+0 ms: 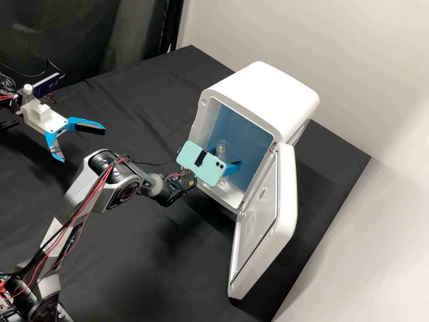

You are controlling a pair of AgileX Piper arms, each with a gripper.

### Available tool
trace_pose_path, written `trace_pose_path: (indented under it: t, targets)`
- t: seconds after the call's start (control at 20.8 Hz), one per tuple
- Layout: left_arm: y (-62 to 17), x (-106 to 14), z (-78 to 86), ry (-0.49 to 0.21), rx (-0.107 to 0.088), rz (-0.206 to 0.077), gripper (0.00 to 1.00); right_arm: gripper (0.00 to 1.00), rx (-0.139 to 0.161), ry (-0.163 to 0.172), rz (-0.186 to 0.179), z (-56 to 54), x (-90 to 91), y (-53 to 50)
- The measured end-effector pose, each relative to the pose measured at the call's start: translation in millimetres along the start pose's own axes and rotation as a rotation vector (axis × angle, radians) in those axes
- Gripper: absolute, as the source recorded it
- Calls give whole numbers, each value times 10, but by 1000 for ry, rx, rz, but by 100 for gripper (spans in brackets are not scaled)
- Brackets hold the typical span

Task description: Place the flask in the incubator

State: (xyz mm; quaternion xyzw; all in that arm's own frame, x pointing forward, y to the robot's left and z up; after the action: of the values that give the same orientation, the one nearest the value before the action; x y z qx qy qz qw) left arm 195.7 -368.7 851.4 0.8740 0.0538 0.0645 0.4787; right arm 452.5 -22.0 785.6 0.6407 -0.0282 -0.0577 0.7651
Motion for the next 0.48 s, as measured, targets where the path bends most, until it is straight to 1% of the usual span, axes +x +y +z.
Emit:
trace_pose_path:
  t: [0.1,0.19,0.29,0.38,0.48]
  targets:
    - [-3,1,-1,0,-1,-1,100,0,2,-13,-8,11,73,-12]
    - [-7,2,-2,1,-2,-3,100,0,-7,-30,-13,45,129,-6]
    - [-7,2,-2,1,-2,-3,100,0,-3,-42,6,98,191,32]
    - [-7,2,-2,1,-2,-3,100,0,-16,-43,25,134,272,63]
    - [-7,2,-2,1,-2,-3,100,0,-13,-44,39,163,349,78]
